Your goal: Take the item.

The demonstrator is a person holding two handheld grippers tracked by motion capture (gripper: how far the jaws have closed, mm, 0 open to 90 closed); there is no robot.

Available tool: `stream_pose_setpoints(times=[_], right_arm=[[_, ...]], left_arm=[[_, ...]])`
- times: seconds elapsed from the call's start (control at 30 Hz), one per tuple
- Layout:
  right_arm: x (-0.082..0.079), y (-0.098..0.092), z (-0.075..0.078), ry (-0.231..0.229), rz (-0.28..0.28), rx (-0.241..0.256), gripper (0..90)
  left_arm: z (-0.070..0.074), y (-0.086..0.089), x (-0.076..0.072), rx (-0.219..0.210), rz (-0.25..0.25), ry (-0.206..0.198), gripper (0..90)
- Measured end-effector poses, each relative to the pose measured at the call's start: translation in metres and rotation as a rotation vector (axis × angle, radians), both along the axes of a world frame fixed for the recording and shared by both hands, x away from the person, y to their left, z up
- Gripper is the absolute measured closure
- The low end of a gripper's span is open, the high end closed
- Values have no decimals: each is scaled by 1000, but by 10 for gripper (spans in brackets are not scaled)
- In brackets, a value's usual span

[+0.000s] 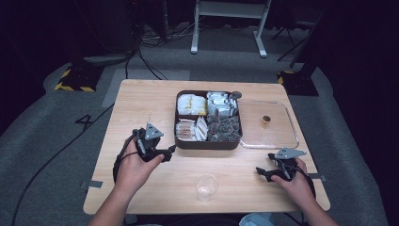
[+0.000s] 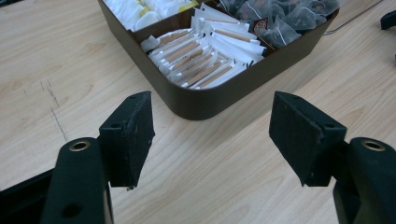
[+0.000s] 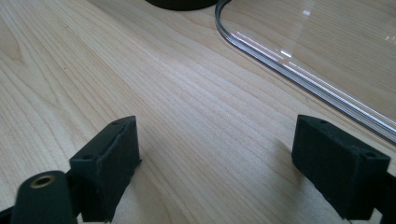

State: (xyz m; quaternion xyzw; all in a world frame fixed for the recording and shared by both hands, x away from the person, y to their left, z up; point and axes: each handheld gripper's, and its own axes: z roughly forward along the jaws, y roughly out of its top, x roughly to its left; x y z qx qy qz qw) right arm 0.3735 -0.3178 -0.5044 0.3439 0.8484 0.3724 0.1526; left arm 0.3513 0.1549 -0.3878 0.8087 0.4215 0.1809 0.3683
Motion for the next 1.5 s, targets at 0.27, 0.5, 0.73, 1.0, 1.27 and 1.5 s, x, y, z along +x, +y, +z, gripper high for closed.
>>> stream_pose_setpoints(times=[0.27,0.5,0.73,1.0,1.27,1.5], right_arm=[[0,0,0,0,0,0,152],[0,0,0,-1,1,1,152],[0,0,0,-1,1,0,152],[0,0,0,-1,1,0,152],[0,0,0,-1,2,1,152],[0,0,0,-1,2,1,152]], left_arm=[[10,-3,17,-6,-17,-7,312],[15,-9,34,-9,-15,-11,317],[21,-19,48,-19,8,-23,330],[26,-43,73,-8,20,-18,330],[25,-54,100,4,23,-51,333],[20,-60,119,5,24,-36,339]])
